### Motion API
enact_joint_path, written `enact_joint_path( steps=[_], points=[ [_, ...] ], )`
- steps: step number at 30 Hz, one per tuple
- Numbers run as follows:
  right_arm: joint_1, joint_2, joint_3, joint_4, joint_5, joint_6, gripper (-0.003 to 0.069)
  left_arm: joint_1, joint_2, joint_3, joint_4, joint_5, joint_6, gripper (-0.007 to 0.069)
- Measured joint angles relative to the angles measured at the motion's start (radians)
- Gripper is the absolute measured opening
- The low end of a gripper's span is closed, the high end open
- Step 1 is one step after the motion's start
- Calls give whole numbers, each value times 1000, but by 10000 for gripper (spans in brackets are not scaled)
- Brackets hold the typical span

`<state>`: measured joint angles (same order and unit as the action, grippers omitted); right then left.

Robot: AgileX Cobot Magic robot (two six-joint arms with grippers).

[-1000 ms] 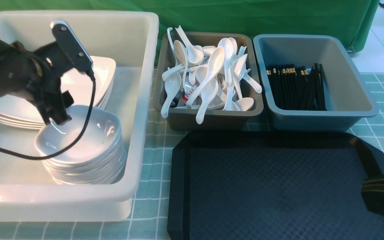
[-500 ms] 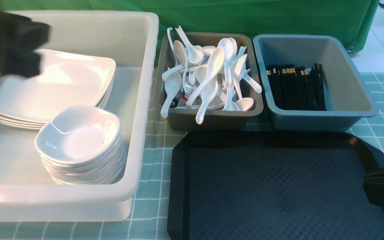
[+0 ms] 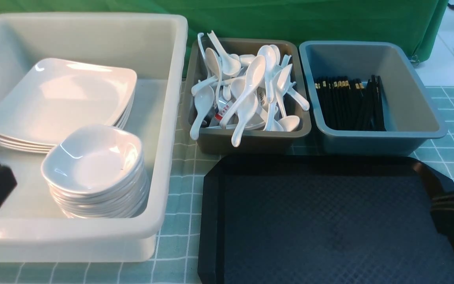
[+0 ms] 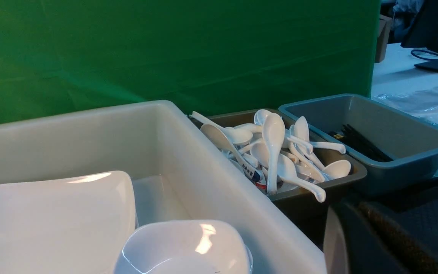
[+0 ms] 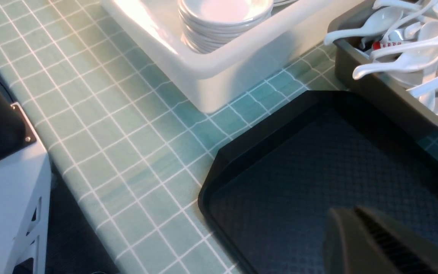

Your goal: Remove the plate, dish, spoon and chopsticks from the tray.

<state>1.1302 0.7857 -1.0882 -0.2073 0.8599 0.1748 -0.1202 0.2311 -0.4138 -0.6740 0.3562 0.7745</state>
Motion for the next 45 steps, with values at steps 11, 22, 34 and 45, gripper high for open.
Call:
enact_joint_path(
  steps=[11,22,34,45],
  points=[
    [0,0,0,-1,-23,3,88,0,-13,60,12,1,4,10],
    [-69,-12,6,-35,-38,-29,63,0,-13,63,34,9,4,11],
    [-887,-416,770,297,-692,-358,15,0,-13,63,59,9,4,11],
    [-1045,-777,1095,271,-676,-394,16,0,-13,63,60,8,4,11]
  ],
)
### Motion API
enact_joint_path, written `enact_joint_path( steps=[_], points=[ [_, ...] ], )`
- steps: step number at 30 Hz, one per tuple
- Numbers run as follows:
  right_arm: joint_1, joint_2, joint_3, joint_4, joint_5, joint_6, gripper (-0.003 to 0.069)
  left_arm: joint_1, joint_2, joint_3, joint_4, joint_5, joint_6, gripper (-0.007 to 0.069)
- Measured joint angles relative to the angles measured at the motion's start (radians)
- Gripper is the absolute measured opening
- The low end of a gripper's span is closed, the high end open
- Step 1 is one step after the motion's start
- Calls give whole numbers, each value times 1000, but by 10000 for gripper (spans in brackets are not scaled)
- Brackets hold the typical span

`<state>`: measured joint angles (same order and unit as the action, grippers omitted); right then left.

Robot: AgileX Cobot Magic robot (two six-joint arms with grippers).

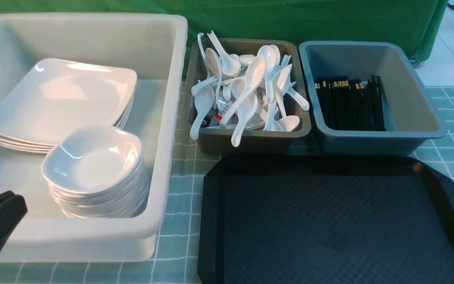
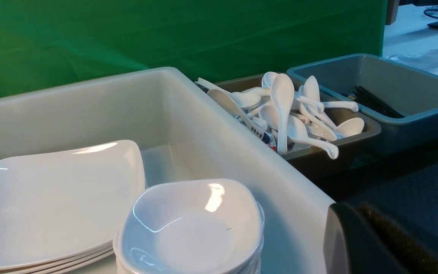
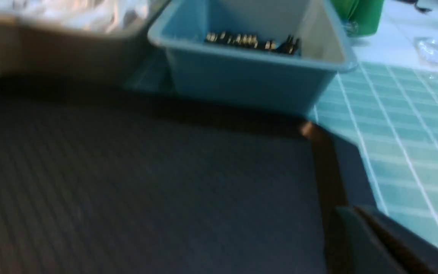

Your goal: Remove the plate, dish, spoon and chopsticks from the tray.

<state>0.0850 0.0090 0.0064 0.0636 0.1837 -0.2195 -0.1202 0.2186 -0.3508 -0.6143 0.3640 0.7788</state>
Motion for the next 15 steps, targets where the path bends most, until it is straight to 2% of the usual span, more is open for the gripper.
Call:
enact_joint_path(
  steps=[3,15],
  points=[
    [-2,-7,0,-14,51,4,17,0,-2,0,2,-1,0,11],
    [-2,-7,0,-20,56,12,24,0,-2,0,7,0,0,11]
  ],
)
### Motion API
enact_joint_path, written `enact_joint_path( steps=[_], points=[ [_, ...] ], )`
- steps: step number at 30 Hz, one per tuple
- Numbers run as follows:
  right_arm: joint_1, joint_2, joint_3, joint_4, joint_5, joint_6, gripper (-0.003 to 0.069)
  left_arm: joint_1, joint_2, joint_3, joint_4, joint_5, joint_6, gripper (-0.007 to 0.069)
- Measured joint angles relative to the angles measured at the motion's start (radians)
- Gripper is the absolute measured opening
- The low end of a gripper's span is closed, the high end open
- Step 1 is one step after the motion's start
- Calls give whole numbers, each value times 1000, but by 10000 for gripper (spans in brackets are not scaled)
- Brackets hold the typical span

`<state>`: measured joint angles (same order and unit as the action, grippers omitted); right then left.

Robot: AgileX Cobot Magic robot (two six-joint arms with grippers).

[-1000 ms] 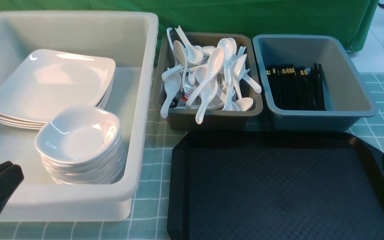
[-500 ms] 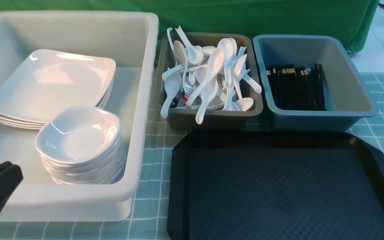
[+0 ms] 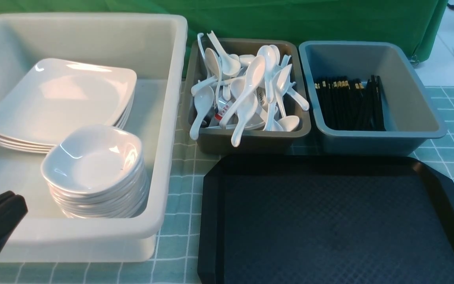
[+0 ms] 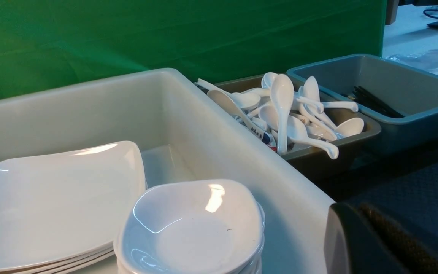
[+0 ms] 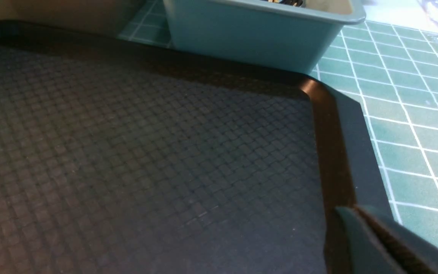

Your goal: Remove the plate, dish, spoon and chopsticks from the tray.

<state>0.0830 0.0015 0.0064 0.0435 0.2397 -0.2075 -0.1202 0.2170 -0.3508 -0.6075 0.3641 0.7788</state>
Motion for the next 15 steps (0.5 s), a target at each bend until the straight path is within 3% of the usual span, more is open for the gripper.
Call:
enact_joint_path(
  steps=[10,15],
  points=[
    [0,0,0,-1,0,4,45,0,0,0,7,0,2,11],
    [0,0,0,-1,0,6,59,0,-2,3,89,-24,12,11]
  ],
)
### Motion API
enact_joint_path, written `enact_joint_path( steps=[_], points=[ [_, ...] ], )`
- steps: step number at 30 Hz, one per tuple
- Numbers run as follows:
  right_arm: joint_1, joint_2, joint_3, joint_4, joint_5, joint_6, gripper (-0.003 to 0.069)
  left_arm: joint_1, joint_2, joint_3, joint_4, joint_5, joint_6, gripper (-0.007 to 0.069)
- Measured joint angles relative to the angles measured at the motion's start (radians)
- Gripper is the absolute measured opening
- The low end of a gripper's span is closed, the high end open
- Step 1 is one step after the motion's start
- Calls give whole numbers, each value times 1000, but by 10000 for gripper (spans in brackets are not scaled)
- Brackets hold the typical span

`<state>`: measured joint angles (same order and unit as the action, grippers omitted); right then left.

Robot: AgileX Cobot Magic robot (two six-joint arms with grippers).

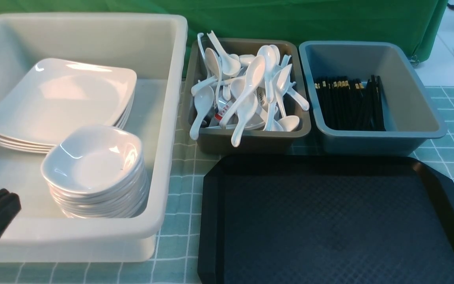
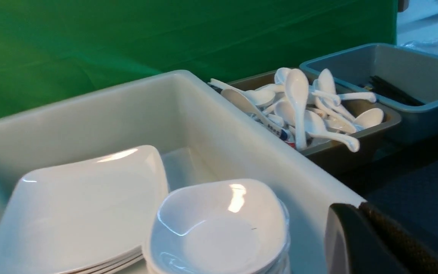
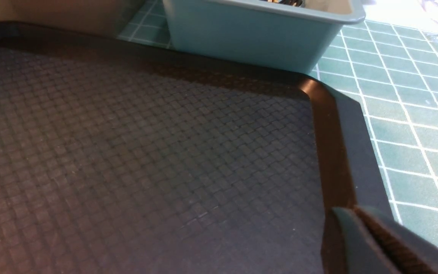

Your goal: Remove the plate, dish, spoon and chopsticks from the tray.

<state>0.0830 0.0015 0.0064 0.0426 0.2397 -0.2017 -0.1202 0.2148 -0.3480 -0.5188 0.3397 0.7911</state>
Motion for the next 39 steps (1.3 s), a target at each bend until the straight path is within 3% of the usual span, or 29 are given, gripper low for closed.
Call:
enact_joint_path(
  steps=[2,4,5,7,11,19,39],
  points=[
    [0,0,0,0,0,0,64,2,-4,12,41,-17,-54,11],
    [0,0,0,0,0,0,69,20,-27,56,179,-95,-260,11],
    [0,0,0,-1,0,0,70,22,-30,60,193,-103,-278,11],
    [0,0,0,-1,0,5,74,47,-68,112,326,-162,-434,11],
    [0,0,0,-1,0,10,84,99,-167,245,388,-200,-544,11],
    [0,-2,0,-1,-1,12,95,142,-214,355,363,-60,-563,11],
    [0,-2,0,-1,-1,14,139,142,-214,355,362,-50,-559,11]
  ],
)
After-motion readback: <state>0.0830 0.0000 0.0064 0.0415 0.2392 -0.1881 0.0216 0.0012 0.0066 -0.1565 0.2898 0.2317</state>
